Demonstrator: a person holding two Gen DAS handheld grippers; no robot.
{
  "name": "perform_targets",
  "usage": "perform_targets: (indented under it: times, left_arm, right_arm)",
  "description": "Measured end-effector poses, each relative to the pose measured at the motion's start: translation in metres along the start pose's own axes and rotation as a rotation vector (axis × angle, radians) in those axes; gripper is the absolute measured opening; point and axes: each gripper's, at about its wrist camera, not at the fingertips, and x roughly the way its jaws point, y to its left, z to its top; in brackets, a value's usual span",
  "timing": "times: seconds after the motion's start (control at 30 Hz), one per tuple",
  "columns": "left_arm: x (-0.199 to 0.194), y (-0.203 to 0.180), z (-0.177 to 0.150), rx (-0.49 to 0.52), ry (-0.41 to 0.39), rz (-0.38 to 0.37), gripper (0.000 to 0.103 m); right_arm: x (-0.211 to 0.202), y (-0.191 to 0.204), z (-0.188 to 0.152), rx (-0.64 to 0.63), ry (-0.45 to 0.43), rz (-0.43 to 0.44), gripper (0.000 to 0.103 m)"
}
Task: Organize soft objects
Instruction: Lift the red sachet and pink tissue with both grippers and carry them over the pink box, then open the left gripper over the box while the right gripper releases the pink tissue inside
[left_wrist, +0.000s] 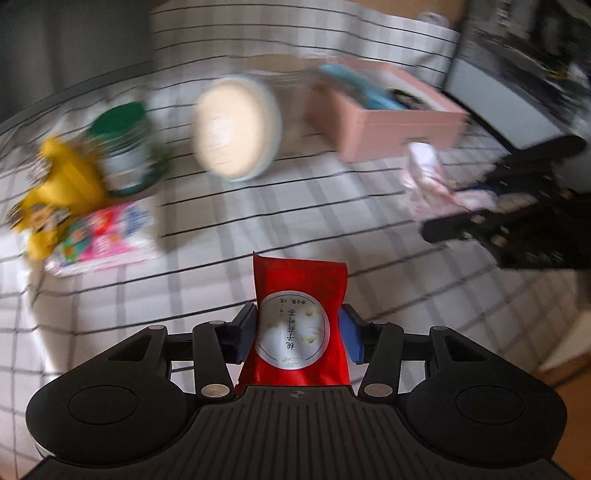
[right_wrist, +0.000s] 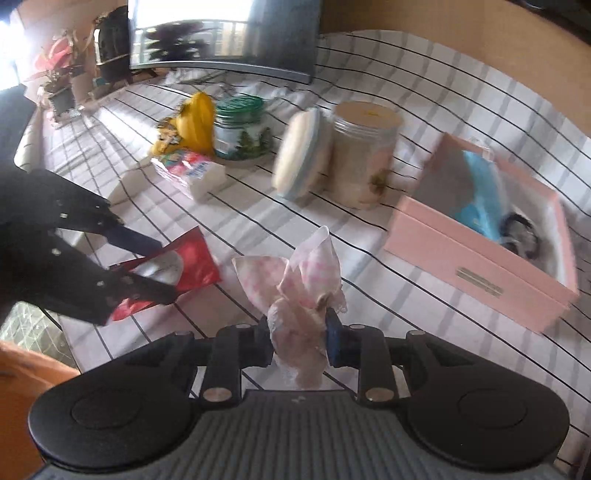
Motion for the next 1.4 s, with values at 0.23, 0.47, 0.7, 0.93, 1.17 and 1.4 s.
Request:
perform_targets:
  times: [0.23,0.47,0.7,0.93,1.17,1.4]
  left_arm:
    - [0.002,-0.051,0.041,0.104,-0.068,-0.146,0.053]
    - [-0.007,-0.065,0.136,0.089,-0.29,-0.143,0.053]
    - [-0.021,-0.071,0.228,0.065,-0.463,-0.089,0.054]
    - [0.049,-0.068,0.264,-0.028,-0.34,-0.066,0.054]
    - [0.141,-0.051,0.237,-0.215,-0.153,-0.111,0.062]
    - [0.16,-0.051,0.233,-0.148,-0.142,0.041,0.066]
  right_arm:
    - [-0.033,-0.036,-0.018,0.047,0.009,-0.132,0.026]
    - [-0.088,-0.089,0.033,0.027,-0.156,-0.273,0.026]
    - [-0.119,-0.149,0.105,0.078,-0.301,-0.312,0.026]
    - [-0.076,-0.207,0.128,0.267,-0.287,-0.233,0.026]
    - [-0.006,-0.239,0.102,0.437,-0.195,-0.197,0.026]
    - [0.024,-0.254,0.082,0.49,-0.122,-0.217,0.026]
